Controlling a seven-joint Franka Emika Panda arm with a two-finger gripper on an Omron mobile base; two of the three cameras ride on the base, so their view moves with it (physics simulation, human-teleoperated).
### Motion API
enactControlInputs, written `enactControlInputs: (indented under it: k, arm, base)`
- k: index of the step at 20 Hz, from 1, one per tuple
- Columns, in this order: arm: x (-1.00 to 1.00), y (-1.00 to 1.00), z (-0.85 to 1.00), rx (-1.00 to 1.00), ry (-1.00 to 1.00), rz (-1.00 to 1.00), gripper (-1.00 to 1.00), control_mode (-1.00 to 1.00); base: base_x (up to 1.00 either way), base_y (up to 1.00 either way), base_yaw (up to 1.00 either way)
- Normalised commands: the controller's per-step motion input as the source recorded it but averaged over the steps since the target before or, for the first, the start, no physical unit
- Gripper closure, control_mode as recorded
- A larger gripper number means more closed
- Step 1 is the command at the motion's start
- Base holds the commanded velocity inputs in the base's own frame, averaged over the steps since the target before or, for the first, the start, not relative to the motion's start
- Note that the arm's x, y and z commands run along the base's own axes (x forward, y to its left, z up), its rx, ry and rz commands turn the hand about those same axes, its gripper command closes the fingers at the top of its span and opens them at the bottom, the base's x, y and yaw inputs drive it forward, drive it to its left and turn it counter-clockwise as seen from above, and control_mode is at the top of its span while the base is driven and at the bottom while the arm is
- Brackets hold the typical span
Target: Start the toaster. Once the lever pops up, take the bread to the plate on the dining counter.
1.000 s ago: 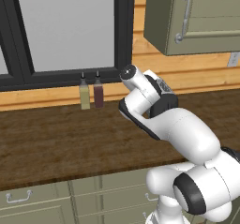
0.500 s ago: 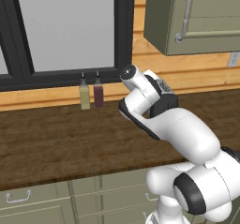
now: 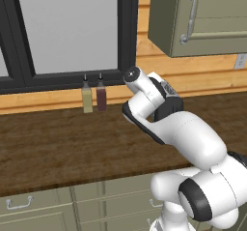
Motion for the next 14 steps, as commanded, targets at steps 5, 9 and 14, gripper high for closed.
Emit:
enactControlInputs:
  k: [5, 9, 14]
  arm:
    - [0.0, 0.0, 0.0, 0.0, 0.0, 0.0, -1.0, -1.0]
    - [0.0, 0.0, 0.0, 0.0, 0.0, 0.0, -1.0, -1.0]
    - [0.0, 0.0, 0.0, 0.0, 0.0, 0.0, -1.0, -1.0]
  base:
    - [0.0, 0.0, 0.0]
    - [0.0, 0.0, 0.0]
    - [0.0, 0.0, 0.0]
